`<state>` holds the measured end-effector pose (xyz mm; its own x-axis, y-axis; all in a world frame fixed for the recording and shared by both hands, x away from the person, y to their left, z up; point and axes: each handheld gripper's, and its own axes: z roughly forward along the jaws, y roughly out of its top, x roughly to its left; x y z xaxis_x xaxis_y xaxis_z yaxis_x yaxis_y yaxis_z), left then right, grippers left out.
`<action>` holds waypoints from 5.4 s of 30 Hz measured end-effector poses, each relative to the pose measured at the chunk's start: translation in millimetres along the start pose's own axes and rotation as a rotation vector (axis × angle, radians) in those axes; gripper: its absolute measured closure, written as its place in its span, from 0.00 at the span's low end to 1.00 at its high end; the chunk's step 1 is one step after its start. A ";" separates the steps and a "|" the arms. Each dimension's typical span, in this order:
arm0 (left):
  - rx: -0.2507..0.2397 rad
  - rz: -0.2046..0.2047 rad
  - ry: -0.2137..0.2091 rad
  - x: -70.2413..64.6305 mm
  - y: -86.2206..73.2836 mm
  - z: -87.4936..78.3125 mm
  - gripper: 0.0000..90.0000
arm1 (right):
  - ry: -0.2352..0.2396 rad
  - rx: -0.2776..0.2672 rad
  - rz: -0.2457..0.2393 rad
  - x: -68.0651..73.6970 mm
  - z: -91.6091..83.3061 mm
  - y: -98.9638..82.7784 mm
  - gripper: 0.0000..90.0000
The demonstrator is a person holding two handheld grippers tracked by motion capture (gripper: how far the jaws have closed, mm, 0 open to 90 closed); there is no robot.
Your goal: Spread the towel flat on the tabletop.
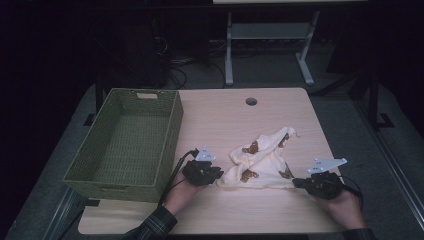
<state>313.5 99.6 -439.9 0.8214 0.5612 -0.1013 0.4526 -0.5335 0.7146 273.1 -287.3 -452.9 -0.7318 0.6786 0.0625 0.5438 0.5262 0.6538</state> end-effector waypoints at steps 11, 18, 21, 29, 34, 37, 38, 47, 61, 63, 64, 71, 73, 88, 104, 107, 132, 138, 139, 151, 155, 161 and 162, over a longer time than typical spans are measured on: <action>-0.032 0.042 -0.044 -13.8 15.8 9.1 0.71 | 0.009 -0.047 -0.009 1.8 -5.2 5.0 0.86; -0.028 0.059 -0.001 1.8 37.4 25.6 0.69 | 0.030 -0.033 -0.014 -1.4 12.6 14.9 0.83; -0.021 0.067 0.019 12.4 47.0 33.9 0.69 | 0.031 -0.021 -0.022 -3.0 17.9 15.7 0.82; 0.028 0.044 0.020 41.9 59.8 70.1 0.69 | 0.030 0.008 -0.048 -0.6 26.2 11.9 0.80; 0.061 0.060 0.019 45.9 62.0 85.6 0.69 | 0.035 0.001 -0.043 -1.4 26.2 10.9 0.80; 0.076 0.087 0.024 44.5 61.7 90.1 0.79 | 0.033 -0.002 -0.044 -1.0 26.3 10.6 0.80; 0.077 0.085 0.016 44.0 61.4 90.8 0.85 | 0.032 -0.003 -0.045 -1.0 26.3 10.5 0.80; 0.046 0.057 0.055 50.0 70.3 76.2 0.99 | 0.034 -0.001 -0.041 -1.1 25.8 10.0 0.80; -0.043 -0.014 0.162 89.2 95.3 52.6 0.99 | 0.037 0.008 -0.042 -1.0 20.9 5.5 0.80; -0.055 -0.027 0.178 96.5 98.9 51.6 0.99 | 0.038 0.006 -0.042 -1.4 19.8 4.0 0.80; -0.052 -0.030 0.187 100.1 100.7 51.5 0.99 | 0.040 0.006 -0.040 -1.7 19.4 3.5 0.80; -0.015 -0.063 0.209 118.5 101.4 62.2 0.99 | 0.045 0.008 -0.041 -2.3 16.9 1.0 0.80; -0.001 -0.059 0.209 118.0 98.6 65.4 0.96 | 0.048 0.007 -0.035 -2.5 16.7 0.9 0.79; 0.012 -0.032 0.116 65.0 57.3 39.8 0.89 | 0.048 -0.014 -0.021 -1.6 8.7 -0.2 0.79; 0.139 0.061 0.009 18.3 7.9 31.6 0.99 | 0.045 0.008 0.000 -5.1 9.9 -2.3 0.90; 0.141 0.055 -0.003 18.6 4.2 29.0 0.99 | 0.045 0.018 -0.002 -5.1 11.7 -3.0 0.91; 0.143 0.033 -0.124 -26.8 -42.3 -11.4 0.99 | 0.072 0.041 -0.003 16.0 -3.1 -19.5 0.92; 0.109 0.006 -0.082 -13.7 -31.0 -12.7 0.97 | 0.081 0.030 0.005 11.0 -2.4 -15.2 0.90; 0.105 -0.002 -0.070 -10.8 -28.3 -12.4 0.96 | 0.076 0.028 0.005 9.2 -1.9 -13.0 0.90; 0.014 -0.042 0.082 37.8 30.0 3.6 0.89 | 0.069 0.012 -0.010 3.7 4.1 -5.6 0.88; 0.005 -0.066 0.108 57.8 48.6 18.5 0.86 | 0.068 0.017 -0.009 3.7 3.4 -6.3 0.88; -0.018 -0.093 0.158 83.7 68.7 40.7 0.86 | 0.068 0.020 -0.020 4.2 3.8 -6.8 0.88; -0.006 -0.085 0.167 87.3 71.6 45.1 0.86 | 0.067 0.021 -0.022 4.1 3.8 -6.8 0.88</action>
<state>433.3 81.8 -428.8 0.7109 0.7019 -0.0453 0.5152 -0.4759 0.7128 268.0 -286.1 -459.9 -0.7688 0.6318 0.0990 0.5354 0.5513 0.6398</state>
